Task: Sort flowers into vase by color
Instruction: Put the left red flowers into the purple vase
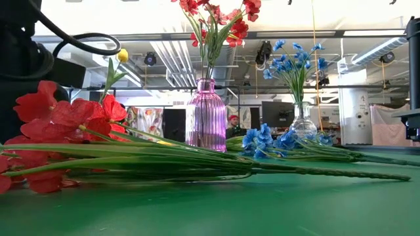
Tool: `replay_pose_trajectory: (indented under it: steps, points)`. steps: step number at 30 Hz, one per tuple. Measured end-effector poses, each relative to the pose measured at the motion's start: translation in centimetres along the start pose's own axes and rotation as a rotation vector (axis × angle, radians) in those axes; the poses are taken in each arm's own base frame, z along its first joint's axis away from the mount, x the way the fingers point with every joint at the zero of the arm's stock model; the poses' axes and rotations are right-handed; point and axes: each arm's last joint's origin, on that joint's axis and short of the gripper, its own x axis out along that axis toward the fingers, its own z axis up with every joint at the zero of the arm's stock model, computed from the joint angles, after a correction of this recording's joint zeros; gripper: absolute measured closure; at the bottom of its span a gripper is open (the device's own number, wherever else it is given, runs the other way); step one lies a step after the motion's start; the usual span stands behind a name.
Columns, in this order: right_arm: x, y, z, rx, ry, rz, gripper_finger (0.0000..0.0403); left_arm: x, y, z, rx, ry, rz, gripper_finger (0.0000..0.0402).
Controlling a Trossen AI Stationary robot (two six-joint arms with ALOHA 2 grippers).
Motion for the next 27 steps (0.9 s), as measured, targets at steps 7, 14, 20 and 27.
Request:
replay_pose_trajectory:
  steps: [7,14,20,27]
  points:
    - [0.0,0.0,0.0,-0.001,0.001,0.0,0.0188,-0.1,0.4,0.0,0.01,0.003,0.029,0.0378]
    - [0.0,0.0,0.0,-0.005,0.001,-0.001,0.0188,-1.8,1.9,0.3,0.044,-0.008,0.109,0.0399]
    - [0.1,0.0,0.0,-0.011,0.002,-0.001,0.0188,-6.6,2.6,1.2,0.127,0.035,-0.003,0.0401]
    - [0.2,-0.1,-0.3,-0.037,0.01,-0.005,0.0188,-14.1,4.1,0.7,0.319,0.047,-0.318,0.0401]
